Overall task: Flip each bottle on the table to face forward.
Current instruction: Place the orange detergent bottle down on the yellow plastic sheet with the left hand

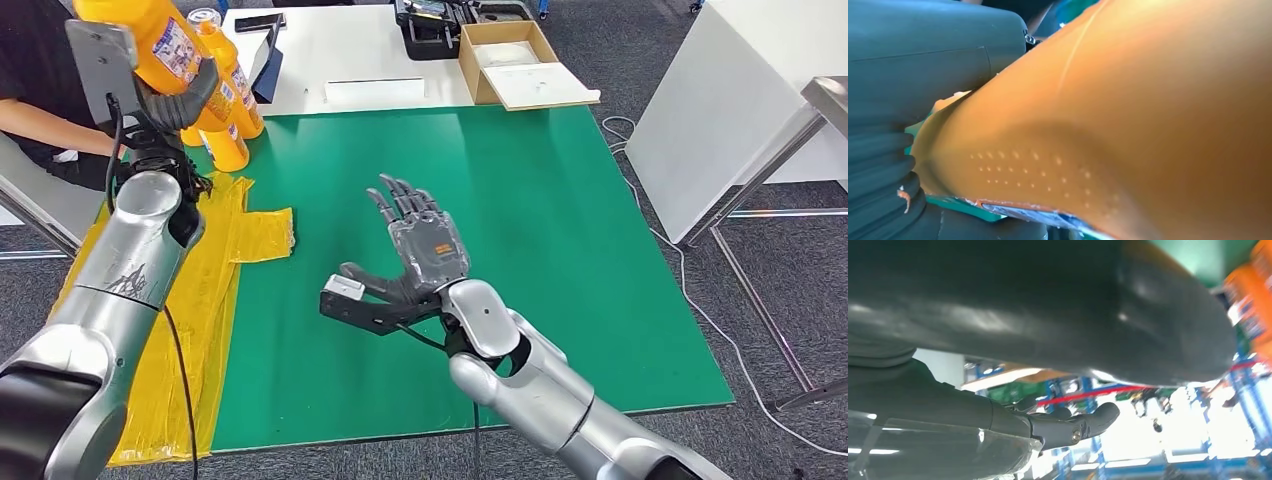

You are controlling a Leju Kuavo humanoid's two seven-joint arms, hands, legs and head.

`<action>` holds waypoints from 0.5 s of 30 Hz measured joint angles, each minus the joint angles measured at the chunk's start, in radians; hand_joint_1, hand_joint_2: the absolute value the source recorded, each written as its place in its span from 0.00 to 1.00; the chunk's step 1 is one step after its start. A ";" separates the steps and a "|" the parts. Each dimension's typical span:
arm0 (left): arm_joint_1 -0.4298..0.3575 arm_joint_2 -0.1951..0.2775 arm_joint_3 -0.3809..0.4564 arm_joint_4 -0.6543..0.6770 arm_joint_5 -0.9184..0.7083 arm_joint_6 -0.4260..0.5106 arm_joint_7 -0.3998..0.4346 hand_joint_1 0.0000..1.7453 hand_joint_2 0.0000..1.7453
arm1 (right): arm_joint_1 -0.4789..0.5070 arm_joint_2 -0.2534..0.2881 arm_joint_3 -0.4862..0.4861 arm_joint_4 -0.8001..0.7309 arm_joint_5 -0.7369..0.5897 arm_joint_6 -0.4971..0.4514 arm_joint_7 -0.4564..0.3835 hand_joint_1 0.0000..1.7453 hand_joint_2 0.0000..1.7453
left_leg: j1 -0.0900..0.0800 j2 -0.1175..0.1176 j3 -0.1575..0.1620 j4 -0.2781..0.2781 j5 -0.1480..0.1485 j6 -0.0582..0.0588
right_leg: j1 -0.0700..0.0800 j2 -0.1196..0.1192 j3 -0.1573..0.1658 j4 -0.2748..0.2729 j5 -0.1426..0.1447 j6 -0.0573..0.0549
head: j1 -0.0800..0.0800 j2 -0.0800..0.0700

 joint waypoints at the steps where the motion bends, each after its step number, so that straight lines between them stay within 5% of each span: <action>1: 0.000 0.013 -0.008 0.012 -0.061 0.000 0.001 1.00 1.00 | 0.007 -0.011 -0.019 -0.012 0.008 -0.002 -0.001 0.00 0.00 | 0.000 0.000 0.000 0.000 0.000 0.000 | 0.000 0.000 0.000 0.000 0.000 0.000 | 0.000 0.000; 8: 0.005 0.075 -0.035 0.070 -0.320 -0.045 0.038 1.00 1.00 | 0.060 -0.063 -0.139 -0.087 0.063 -0.009 -0.007 0.00 0.00 | 0.000 -0.001 0.000 0.000 0.000 0.000 | 0.000 0.000 -0.001 0.000 0.000 0.000 | 0.000 0.000; 15: 0.058 0.149 -0.052 0.138 -0.522 -0.181 0.074 1.00 1.00 | 0.170 -0.175 -0.364 -0.198 0.068 -0.045 -0.043 0.00 0.00 | 0.000 -0.001 -0.001 0.000 0.000 0.000 | 0.000 -0.001 -0.001 0.000 0.000 0.000 | 0.000 0.000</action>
